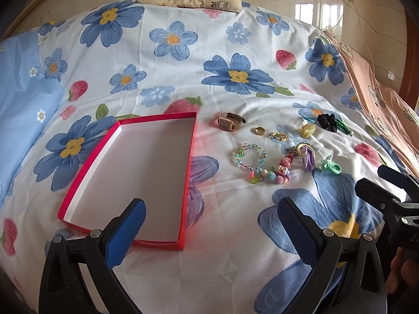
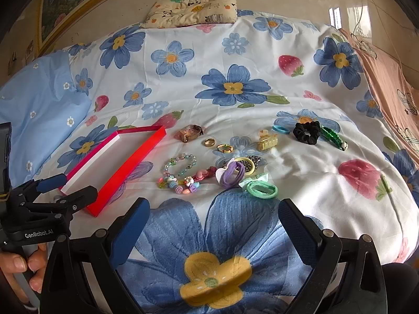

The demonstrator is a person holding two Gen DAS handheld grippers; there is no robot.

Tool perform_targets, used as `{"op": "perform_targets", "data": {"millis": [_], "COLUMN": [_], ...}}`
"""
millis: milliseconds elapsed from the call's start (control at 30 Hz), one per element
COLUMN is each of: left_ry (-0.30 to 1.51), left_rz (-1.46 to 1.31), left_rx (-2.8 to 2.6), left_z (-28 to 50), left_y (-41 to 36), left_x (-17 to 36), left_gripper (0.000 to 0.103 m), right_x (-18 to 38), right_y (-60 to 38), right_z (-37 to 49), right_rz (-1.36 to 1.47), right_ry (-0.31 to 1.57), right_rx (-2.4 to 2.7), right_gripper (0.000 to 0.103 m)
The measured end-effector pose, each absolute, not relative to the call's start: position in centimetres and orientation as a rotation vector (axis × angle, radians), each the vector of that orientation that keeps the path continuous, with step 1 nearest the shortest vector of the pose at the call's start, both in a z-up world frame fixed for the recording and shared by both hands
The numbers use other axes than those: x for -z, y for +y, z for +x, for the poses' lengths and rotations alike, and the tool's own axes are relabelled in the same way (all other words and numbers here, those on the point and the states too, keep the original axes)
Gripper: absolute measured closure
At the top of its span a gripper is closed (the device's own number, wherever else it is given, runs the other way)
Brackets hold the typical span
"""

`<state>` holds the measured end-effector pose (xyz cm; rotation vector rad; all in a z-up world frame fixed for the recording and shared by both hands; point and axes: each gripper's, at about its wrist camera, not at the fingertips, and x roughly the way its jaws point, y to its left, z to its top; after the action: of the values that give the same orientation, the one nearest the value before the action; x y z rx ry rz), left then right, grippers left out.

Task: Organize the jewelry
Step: 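Move both grippers toward the scattered jewelry beside the red box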

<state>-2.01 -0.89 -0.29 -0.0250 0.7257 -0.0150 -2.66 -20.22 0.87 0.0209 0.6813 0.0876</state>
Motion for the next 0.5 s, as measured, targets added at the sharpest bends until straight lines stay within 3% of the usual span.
{"op": "perform_targets", "data": {"millis": [200, 400, 500], "left_ry": [0.754, 0.788, 0.812], "left_rz": [-0.024, -0.016, -0.017], "left_rx": [0.064, 0.115, 0.144], "left_z": [-0.3, 2.2, 3.8], "left_y": [-1.3, -2.1, -2.5], "left_x": [0.5, 1.0, 1.4], "left_gripper": [0.002, 0.020, 0.020], "right_x": [-0.8, -0.5, 0.2], "right_y": [-21.7, -23.7, -24.5], "right_z": [-1.7, -0.2, 0.7], "right_rz": [0.005, 0.015, 0.031], "right_ry": [0.684, 0.735, 0.788], "right_rx": [-0.060, -0.026, -0.017], "right_gripper": [0.005, 0.009, 0.015]}}
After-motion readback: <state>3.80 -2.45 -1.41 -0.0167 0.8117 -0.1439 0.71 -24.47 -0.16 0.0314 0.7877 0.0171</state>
